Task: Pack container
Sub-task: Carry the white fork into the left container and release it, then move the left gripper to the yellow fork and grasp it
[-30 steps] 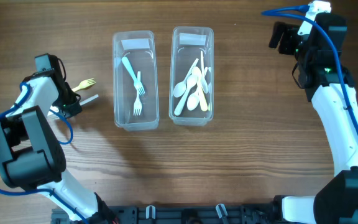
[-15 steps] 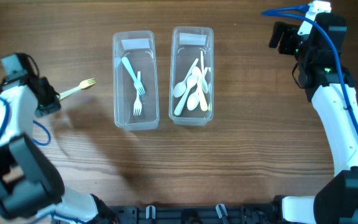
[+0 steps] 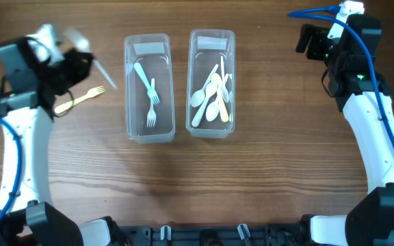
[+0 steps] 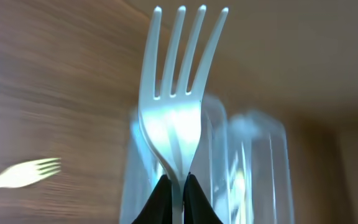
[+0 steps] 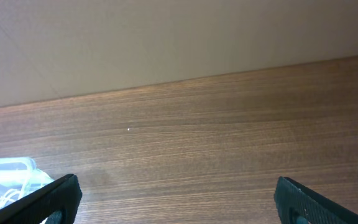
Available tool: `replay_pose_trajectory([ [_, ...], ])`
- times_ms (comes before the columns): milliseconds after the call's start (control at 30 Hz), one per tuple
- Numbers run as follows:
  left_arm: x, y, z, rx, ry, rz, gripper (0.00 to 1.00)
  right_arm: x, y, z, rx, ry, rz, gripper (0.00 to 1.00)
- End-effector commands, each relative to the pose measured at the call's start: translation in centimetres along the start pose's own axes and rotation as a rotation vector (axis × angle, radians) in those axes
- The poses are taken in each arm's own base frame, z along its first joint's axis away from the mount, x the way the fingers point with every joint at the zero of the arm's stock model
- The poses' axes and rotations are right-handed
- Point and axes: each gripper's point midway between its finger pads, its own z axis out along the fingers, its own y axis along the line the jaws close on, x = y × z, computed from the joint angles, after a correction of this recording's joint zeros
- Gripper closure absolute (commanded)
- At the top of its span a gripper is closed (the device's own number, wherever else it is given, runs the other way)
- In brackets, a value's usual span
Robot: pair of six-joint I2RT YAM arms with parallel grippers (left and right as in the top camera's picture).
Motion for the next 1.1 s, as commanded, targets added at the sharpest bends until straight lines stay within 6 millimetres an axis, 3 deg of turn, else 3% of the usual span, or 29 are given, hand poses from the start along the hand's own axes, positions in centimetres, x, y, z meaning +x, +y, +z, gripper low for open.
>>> replay_pose_trajectory([
  [0,2.7,-4.6,1.6,0.124,0.081,0.317,0.96,-0.6,-0.3,-0.4,0.017,-0.019,-0.005,0.0],
  [67,3.5,-5.8,2.4,0.112,0.096,0.353,0.96,-0.6,-0.3,-0.4,0.017,-0.019,-0.005,0.0],
  [233,4.5,-5.3,4.0,-0.022,0.122,0.402,0.96,-0.6,-0.3,-0.4,0.017,-0.019,-0.005,0.0],
  [267,5.0,-5.2,4.4,-0.021,0.14,0.4,0.87,-0.6,-0.3,-0.4,0.017,-0.019,-0.005,0.0],
  [300,5.3,-5.2,4.5,-0.022,0.152,0.397,0.63,-0.7,-0.3,-0.4,0.017,-0.019,-0.005,0.0],
  [333,5.7,-5.1,4.7,-0.021,0.164,0.395,0.18,-0.6,-0.3,-0.4,0.017,-0.019,-0.005,0.0],
  [400,5.6,-5.3,4.7,-0.019,0.159,0.398,0.17,-0.6,-0.3,-0.4,0.017,-0.019,-0.005,0.0],
  [500,4.5,-5.7,4.9,-0.009,0.115,0.403,0.02,-0.6,-0.3,-0.4,0.017,-0.019,-0.005,0.0],
  [633,2.3,-6.3,4.9,0.004,0.024,0.319,0.0,-0.6,-0.3,-0.4,0.017,-0.019,-0.005,0.0],
  [667,0.9,-6.3,4.7,0.005,-0.029,0.265,0.01,-0.6,-0.3,-0.4,0.017,-0.019,-0.005,0.0],
  [733,-1.6,-4.2,4.1,-0.072,-0.124,0.097,0.03,-0.6,-0.3,-0.4,0.017,-0.019,-0.005,0.0],
  [767,-2.6,-2.2,3.5,-0.147,-0.172,-0.033,0.06,-0.6,-0.3,-0.4,0.017,-0.019,-0.005,0.0],
  [800,-2.9,2.4,2.1,-0.317,-0.253,-0.351,0.05,-0.6,-0.3,-0.4,0.017,-0.019,-0.005,0.0],
  [833,-2.6,4.8,1.1,-0.399,-0.305,-0.534,0.0,-0.6,-0.3,-0.4,0.017,-0.019,-0.005,0.0],
  [900,-1.7,8.9,-1.1,-0.538,-0.416,-0.839,0.0,-0.7,-0.3,-0.4,0.017,-0.019,-0.005,0.0],
  [1067,-1.9,12.1,-3.3,-0.611,-0.495,-0.942,0.0,-0.6,-0.3,-0.4,0.017,-0.019,-0.005,0.0],
])
